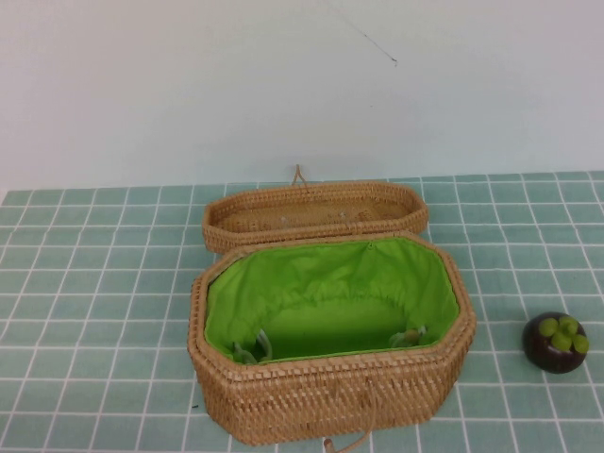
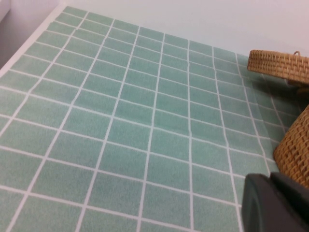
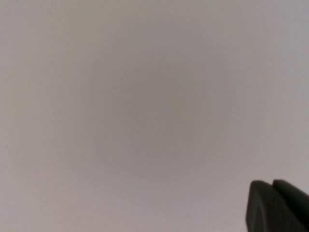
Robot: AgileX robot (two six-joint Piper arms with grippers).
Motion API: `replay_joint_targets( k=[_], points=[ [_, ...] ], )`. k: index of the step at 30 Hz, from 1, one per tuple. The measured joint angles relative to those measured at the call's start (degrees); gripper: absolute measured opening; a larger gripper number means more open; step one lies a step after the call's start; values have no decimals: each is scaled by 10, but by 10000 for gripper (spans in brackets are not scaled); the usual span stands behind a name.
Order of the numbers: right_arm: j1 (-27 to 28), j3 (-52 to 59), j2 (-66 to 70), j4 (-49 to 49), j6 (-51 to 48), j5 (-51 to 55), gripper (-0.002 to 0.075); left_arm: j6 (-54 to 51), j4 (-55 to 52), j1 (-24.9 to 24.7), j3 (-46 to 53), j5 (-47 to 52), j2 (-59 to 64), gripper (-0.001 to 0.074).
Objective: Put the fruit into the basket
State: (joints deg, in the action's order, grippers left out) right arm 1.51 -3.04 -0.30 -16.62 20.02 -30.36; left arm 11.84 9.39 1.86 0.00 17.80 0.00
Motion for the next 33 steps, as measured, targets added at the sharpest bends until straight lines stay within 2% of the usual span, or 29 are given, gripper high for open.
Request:
replay_joint_targets(
  k=[4,8,12,18,23,29,33],
  points=[
    [0,-82,0,-1,18,89,-2,0,0,0,0,0,0,-3],
    [0,-166,9,-1,93,183,-2,0,0,0,0,0,0,-3],
    [0,-226,50,-6,122,214,-2,0,0,0,0,0,0,-3],
    [0,-303,133,-152,115,298,-2,0,0,0,0,0,0,-3],
    [0,-367,213,-198,111,499,-2,0,0,0,0,0,0,-3],
    [0,-420,345,-118,40,755,-2,0,0,0,0,0,0,-3],
    [-11,-430,423,-35,-15,830,-2,0,0,0,0,0,0,-3]
  ],
)
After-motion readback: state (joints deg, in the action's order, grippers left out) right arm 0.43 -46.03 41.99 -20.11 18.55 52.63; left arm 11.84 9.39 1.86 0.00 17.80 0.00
